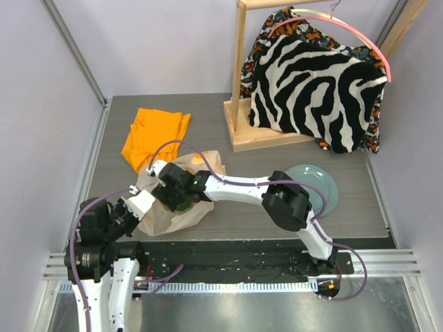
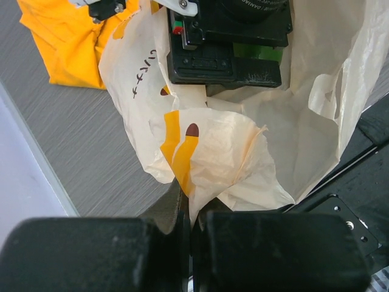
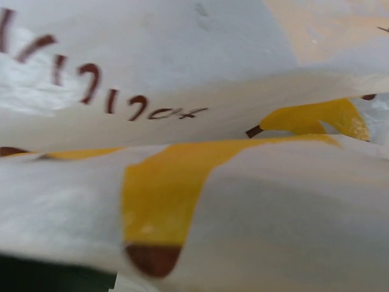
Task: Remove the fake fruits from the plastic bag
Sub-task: Take out the fake fruit from the plastic bag.
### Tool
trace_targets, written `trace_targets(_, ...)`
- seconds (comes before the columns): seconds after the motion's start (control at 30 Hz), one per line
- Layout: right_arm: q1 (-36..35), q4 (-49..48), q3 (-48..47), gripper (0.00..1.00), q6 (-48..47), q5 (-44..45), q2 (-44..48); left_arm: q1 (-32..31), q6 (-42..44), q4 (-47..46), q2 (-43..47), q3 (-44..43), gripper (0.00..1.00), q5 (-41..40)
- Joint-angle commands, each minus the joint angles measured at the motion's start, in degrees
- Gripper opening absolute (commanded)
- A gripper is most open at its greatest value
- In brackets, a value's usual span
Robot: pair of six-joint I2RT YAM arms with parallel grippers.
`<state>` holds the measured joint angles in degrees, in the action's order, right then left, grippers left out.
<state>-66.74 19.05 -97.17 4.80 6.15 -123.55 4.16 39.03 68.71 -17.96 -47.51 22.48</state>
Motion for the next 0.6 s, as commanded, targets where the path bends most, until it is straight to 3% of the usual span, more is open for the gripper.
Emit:
trace_targets(0.0,0.2,1.0,-2.8,0.8,0.0,5.4,-1.2,0.1,-2.2,-3.3,-0.8,-1.5,0.0,-0.6)
trace_targets(0.57,0.2,7.5,2.8,0.96,-4.0,1.1,4.2,0.1,-4.0,-6.3,-2.3,-0.7,0.0,0.2)
